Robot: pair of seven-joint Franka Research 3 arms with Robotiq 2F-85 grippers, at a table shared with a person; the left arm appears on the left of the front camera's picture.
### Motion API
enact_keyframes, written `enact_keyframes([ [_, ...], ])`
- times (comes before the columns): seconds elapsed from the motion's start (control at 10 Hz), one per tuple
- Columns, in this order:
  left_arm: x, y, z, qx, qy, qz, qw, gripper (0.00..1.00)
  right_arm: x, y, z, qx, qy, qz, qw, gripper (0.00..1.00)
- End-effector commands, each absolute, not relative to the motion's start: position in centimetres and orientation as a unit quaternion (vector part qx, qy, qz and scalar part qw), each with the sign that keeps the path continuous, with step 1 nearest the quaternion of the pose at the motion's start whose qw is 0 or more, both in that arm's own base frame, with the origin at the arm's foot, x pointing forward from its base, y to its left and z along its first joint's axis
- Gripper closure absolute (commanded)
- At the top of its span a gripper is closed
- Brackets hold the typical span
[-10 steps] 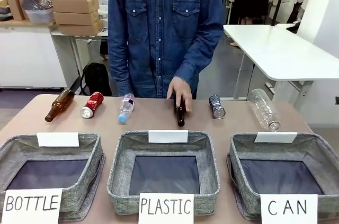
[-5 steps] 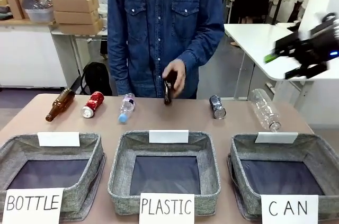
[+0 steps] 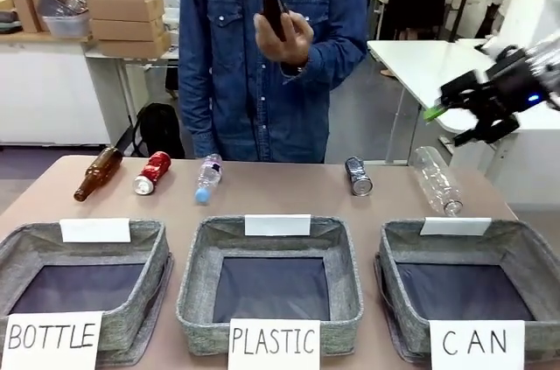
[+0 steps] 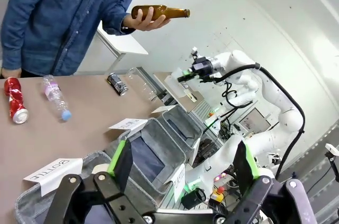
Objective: Sort the can waste into the basket.
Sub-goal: Pick up the can waste from the table and place it in the right Fabric basket.
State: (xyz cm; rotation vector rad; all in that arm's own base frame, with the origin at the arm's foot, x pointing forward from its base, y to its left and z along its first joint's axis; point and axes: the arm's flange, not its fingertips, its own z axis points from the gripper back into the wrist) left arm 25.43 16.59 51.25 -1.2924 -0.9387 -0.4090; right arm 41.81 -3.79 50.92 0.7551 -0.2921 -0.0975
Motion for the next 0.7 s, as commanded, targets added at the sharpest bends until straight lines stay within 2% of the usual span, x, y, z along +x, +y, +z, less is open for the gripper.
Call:
enact_keyframes([
  [0.0,25.5,16.5,51.5,-0.577,-0.427,-0.190,0.670,0.00,38.4,-8.1,51.7,0.401,-0.149,-0.066,0.901,0.00],
  [0.2,25.5,16.5,51.5,-0.577,-0.427,-0.190,0.670,0.00,37.5,-9.8,51.0,0.418,-0.165,-0.075,0.890,0.00],
  [0.4,25.5,16.5,51.5,-0.577,-0.427,-0.190,0.670,0.00,38.1,-8.7,51.2,0.392,-0.188,-0.074,0.898,0.00],
  [0.6,25.5,16.5,51.5,-0.577,-0.427,-0.190,0.670,0.00,39.4,-6.9,51.4,0.383,-0.180,-0.045,0.905,0.00],
])
